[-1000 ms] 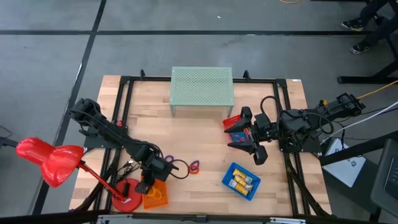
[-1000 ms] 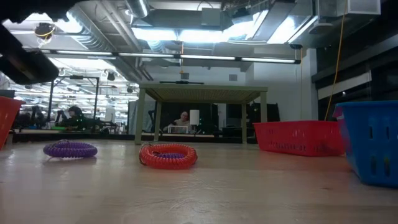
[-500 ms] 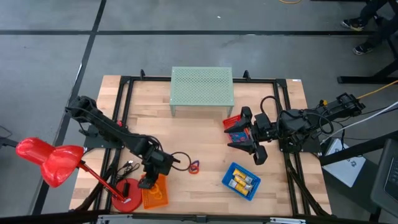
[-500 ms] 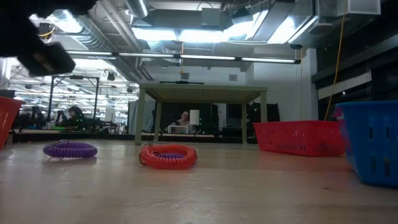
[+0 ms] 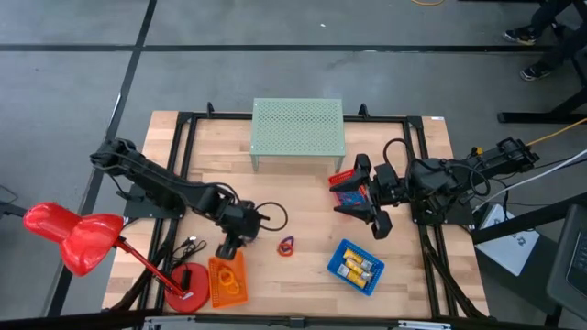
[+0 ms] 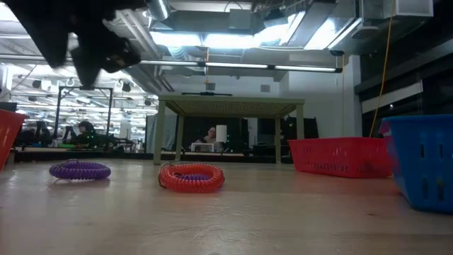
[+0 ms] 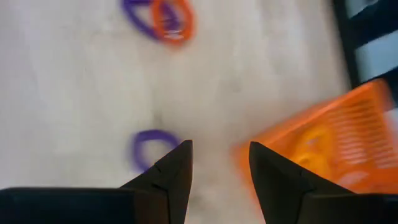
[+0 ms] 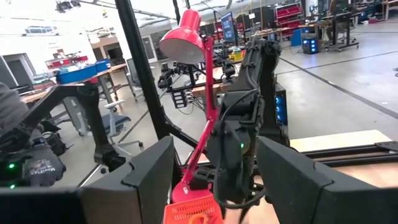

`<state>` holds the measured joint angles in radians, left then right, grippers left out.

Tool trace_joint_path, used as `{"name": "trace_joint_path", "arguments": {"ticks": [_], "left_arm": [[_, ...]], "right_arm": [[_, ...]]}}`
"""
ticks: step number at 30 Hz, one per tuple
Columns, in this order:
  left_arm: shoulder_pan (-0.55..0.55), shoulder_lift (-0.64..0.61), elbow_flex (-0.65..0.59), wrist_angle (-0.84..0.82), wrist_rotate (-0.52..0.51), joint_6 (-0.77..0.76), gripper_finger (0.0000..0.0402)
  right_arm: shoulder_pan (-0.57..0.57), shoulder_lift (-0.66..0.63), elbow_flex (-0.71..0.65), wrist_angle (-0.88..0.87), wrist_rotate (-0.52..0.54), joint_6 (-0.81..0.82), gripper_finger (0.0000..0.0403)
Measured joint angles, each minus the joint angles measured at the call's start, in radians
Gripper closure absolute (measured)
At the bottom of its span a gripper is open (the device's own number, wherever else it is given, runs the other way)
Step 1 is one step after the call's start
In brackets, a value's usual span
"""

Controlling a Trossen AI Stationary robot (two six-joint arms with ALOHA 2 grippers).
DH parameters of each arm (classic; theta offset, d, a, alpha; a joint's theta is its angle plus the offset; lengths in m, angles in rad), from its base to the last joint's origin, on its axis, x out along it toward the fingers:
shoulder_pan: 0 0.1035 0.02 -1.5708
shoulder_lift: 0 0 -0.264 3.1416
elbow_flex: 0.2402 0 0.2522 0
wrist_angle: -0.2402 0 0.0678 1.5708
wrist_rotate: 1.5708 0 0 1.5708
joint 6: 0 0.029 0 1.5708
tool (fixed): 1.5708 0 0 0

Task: Pick & Place Office Desk Supplies
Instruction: Put the purple spring rubber band into the orange basket

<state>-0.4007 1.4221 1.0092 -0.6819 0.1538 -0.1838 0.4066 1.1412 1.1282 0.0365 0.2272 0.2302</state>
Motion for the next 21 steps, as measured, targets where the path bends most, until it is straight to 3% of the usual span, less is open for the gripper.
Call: {"name": "trace_joint_path", "arguments": {"ticks": [8, 21], "left_arm": [[0.035, 0.080, -0.005, -0.050, -0.073, 0.303, 0.0249], [0.027, 0.241, -0.005, -0.026, -0.024, 0.525, 0.0249]], "right_arm": [[-0.008, 0.000, 0.000, 0.000, -0.011, 0.020, 0.0174], [-0.008, 0.000, 0.000, 0.000, -0.010, 0.024, 0.0174]]}}
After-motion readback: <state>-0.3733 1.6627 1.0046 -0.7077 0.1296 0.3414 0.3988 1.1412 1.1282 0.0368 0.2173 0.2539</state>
